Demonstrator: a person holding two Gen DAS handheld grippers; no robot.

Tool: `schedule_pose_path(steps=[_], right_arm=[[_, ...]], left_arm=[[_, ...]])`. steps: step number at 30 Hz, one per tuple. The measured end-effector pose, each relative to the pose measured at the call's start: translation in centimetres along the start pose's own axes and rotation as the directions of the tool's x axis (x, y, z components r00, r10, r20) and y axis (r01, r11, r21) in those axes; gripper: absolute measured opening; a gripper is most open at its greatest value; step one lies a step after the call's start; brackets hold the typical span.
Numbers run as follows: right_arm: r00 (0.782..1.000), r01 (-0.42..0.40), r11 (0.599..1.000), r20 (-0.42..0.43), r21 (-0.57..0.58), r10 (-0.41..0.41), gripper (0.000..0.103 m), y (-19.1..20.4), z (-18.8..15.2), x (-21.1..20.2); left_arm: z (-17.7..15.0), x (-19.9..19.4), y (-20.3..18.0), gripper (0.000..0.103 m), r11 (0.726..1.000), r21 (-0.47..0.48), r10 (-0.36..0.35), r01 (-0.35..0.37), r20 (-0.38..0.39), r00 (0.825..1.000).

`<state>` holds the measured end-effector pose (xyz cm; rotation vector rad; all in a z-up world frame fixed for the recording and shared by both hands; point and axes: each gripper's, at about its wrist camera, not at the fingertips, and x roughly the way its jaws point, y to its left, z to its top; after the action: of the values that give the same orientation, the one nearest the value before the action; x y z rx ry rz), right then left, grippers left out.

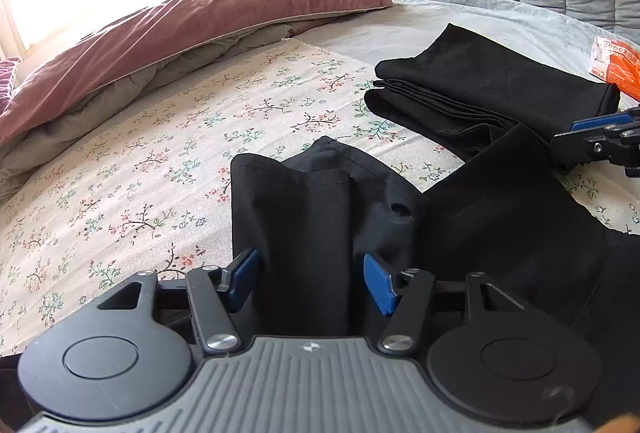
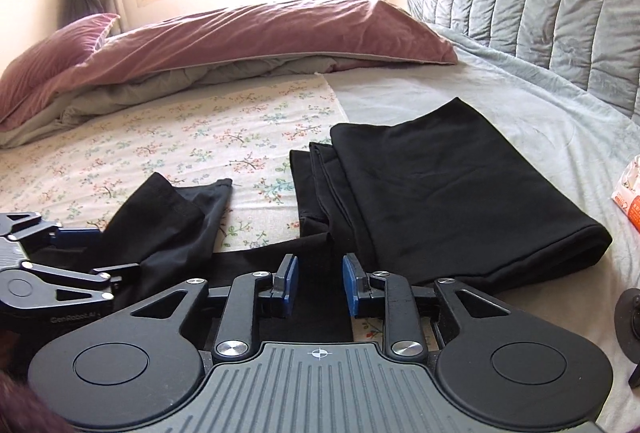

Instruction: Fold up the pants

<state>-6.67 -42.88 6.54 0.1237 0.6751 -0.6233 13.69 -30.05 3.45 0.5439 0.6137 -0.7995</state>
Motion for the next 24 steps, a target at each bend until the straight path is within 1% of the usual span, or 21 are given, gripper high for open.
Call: schedule_pose_path(steps=[1, 2, 4, 7, 8, 9, 11, 14, 17, 20, 23, 24], right_arm=[[1.0, -0.02, 1.0, -0.009, 0.011, 0.02, 0.04, 0.0, 0.0, -0.1], [0.999, -0.038, 0.999, -0.017, 0.02, 0.039, 0.042, 0.2, -0.1, -0.2], [0.998, -0.063, 0.998, -0.029, 0.021, 0.064, 0.043, 0.5, -0.1, -0.2], [0.996, -0.078, 0.997, -0.038, 0.02, 0.079, 0.046, 0.9, 0.0, -0.2], [0.996, -0.077, 0.997, -0.039, 0.023, 0.078, 0.047, 0.9, 0.0, -0.2], [0.996, -0.077, 0.997, -0.041, 0.028, 0.078, 0.048, 0.9, 0.0, -0.3], [0.995, -0.084, 0.996, -0.044, 0.039, 0.086, 0.048, 0.9, 0.1, -0.3], [0.994, -0.094, 0.994, -0.05, 0.048, 0.097, 0.049, 0.9, 0.2, -0.4], [0.994, -0.097, 0.994, -0.049, 0.043, 0.099, 0.055, 1.0, 0.4, -0.5], [0.994, -0.101, 0.994, -0.048, 0.038, 0.103, 0.06, 1.2, 0.6, -0.8], [0.993, -0.106, 0.994, -0.041, 0.032, 0.108, 0.063, 1.1, 0.9, -1.2], [0.993, -0.107, 0.994, -0.037, 0.032, 0.108, 0.064, 1.0, 1.1, -1.4]], left_arm=[[0.0, 0.2, -0.1, 0.069, 1.0, 0.005, 0.002, -0.002, -0.001, 1.0], [0.0, 0.4, -0.2, 0.068, 1.0, 0.01, 0.004, -0.004, -0.004, 1.0], [-0.1, 0.9, -0.2, 0.067, 1.0, 0.018, 0.011, -0.011, -0.021, 1.0], [0.0, 1.6, 0.3, 0.057, 1.0, -0.008, 0.016, -0.016, -0.038, 0.999], [0.0, 1.7, 0.6, 0.051, 1.0, -0.024, 0.014, -0.015, -0.039, 0.999], [0.1, 1.7, 0.9, 0.047, 0.999, -0.046, 0.018, -0.02, -0.042, 0.999], [0.3, 1.6, 1.5, 0.026, 0.997, -0.077, 0.021, -0.024, -0.043, 0.999], [0.6, 0.8, 2.1, 0.013, 0.992, -0.129, -0.002, -0.001, -0.023, 1.0], [1.1, -0.4, 2.3, 0.01, 0.986, -0.164, -0.044, 0.044, 0.003, 0.999], [1.6, -2.1, 2.1, 0.01, 0.975, -0.19, -0.107, 0.113, 0.043, 0.993], [1.8, -3.9, 1.5, 0.01, 0.955, -0.211, -0.195, 0.208, 0.082, 0.977], [1.9, -4.5, 1.1, 0.01, 0.946, -0.213, -0.228, 0.244, 0.096, 0.969]])
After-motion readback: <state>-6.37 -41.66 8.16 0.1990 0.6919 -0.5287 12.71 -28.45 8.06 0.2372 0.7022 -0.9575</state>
